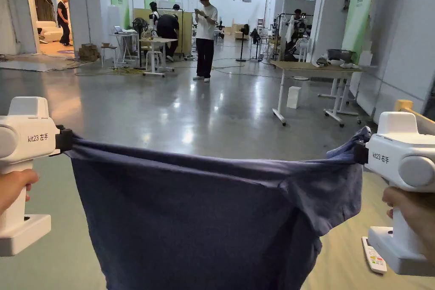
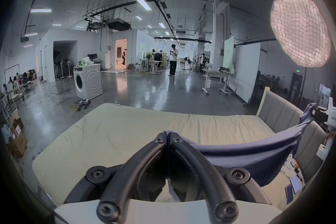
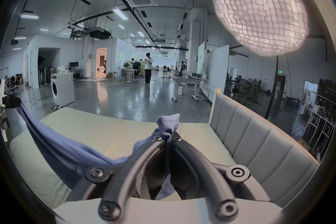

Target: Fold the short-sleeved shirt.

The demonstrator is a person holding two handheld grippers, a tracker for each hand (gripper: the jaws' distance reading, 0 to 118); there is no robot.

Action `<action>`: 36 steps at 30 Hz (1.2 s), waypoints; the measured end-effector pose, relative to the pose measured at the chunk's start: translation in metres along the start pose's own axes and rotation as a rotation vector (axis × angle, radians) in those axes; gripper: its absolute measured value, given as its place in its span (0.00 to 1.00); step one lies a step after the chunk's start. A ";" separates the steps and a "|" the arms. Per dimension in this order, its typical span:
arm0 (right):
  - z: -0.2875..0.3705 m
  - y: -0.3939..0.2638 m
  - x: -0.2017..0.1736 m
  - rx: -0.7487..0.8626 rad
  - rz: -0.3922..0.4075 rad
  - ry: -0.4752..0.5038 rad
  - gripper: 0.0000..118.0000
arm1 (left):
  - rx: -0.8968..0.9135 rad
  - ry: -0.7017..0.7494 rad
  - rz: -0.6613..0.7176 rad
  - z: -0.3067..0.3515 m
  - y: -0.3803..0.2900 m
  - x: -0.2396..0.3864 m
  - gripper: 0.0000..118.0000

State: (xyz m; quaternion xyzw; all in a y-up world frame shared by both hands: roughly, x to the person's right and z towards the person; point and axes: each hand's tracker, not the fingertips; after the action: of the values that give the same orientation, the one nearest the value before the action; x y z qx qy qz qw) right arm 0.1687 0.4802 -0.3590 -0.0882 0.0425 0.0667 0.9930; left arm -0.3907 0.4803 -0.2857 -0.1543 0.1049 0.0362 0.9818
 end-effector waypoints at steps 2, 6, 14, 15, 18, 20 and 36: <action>-0.002 0.011 -0.007 0.017 0.017 -0.015 0.03 | 0.012 0.019 -0.028 -0.006 0.010 0.003 0.02; -0.025 0.030 -0.010 0.047 0.042 -0.023 0.03 | 0.017 0.036 -0.034 -0.022 0.028 0.005 0.03; -0.065 0.076 -0.020 0.130 0.107 -0.081 0.03 | 0.053 0.067 -0.065 -0.059 0.070 0.011 0.03; -0.069 0.082 -0.021 0.144 0.114 -0.090 0.03 | 0.059 0.070 -0.070 -0.060 0.076 0.013 0.02; -0.082 0.100 -0.021 0.170 0.113 -0.102 0.03 | 0.084 0.078 -0.078 -0.068 0.094 0.018 0.02; -0.086 0.108 -0.022 0.183 0.098 -0.117 0.03 | 0.096 0.080 -0.075 -0.073 0.103 0.019 0.02; -0.079 0.044 -0.026 0.048 0.094 -0.076 0.03 | -0.042 0.071 -0.101 -0.078 -0.037 0.026 0.02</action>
State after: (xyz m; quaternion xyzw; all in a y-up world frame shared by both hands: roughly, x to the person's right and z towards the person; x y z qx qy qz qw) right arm 0.1310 0.5059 -0.4415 -0.0595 0.0103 0.1158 0.9914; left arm -0.3768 0.4220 -0.3525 -0.1812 0.1308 -0.0167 0.9746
